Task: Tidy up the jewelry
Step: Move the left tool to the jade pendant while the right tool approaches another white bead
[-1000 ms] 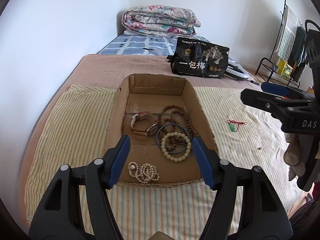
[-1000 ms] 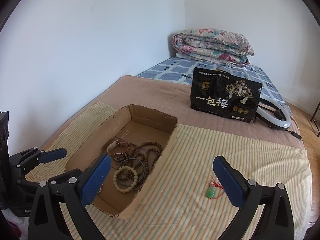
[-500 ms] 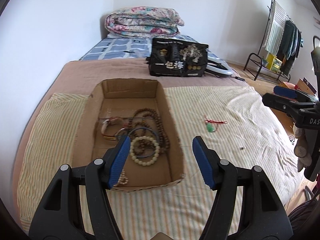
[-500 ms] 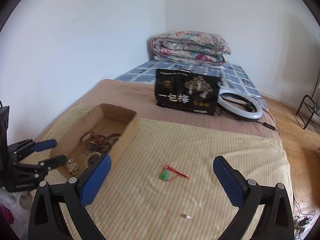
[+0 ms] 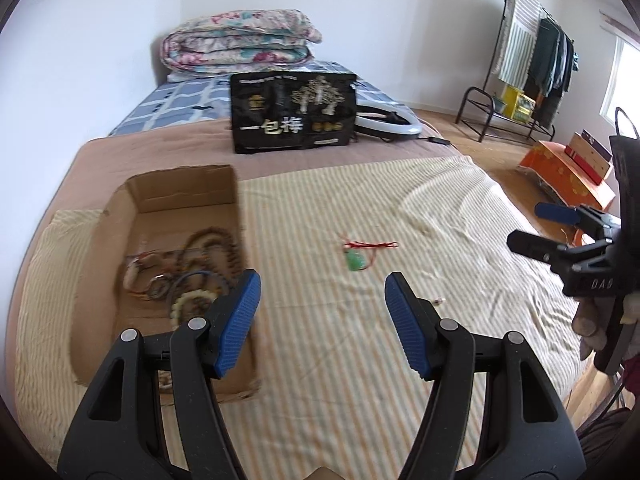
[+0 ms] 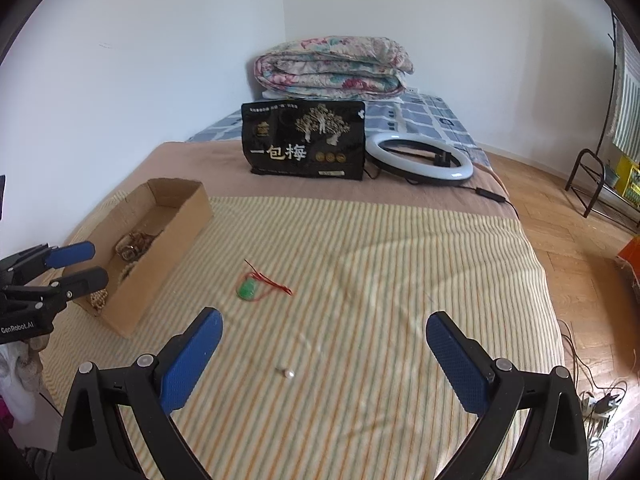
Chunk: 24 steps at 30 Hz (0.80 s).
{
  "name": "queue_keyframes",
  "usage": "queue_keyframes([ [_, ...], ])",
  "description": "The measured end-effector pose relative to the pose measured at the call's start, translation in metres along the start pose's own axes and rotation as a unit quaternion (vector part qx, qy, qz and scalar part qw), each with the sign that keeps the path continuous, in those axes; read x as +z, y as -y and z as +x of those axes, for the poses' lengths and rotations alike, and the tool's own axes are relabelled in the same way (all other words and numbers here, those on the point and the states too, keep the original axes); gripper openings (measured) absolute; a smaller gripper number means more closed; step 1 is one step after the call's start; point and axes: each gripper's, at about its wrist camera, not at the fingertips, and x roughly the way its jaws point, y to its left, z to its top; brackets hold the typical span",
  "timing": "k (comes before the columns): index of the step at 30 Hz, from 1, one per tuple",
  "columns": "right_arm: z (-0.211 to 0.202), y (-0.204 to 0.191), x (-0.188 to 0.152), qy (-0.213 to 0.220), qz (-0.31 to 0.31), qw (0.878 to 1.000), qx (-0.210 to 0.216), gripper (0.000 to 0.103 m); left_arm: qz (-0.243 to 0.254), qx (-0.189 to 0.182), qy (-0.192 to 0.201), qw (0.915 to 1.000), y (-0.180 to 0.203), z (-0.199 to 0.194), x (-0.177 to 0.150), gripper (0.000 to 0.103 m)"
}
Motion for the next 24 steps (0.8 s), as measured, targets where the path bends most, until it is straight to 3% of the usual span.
queue_keyframes([
  [15, 0.027, 0.024, -0.046, -0.035, 0.032, 0.999, 0.009, 0.101, 0.024, -0.015, -0.040, 0.9988, 0.051, 0.063, 0.003, 0.066],
  [21, 0.040, 0.019, -0.061, -0.050, 0.030, 0.998, 0.020, 0.083, 0.016, -0.014, -0.056, 0.9982, 0.056, 0.093, 0.006, 0.066],
  [24, 0.048, 0.015, -0.065, -0.057, 0.026, 0.998, 0.031, 0.074, 0.011, -0.013, -0.068, 0.9975, 0.056, 0.107, 0.007, 0.054],
])
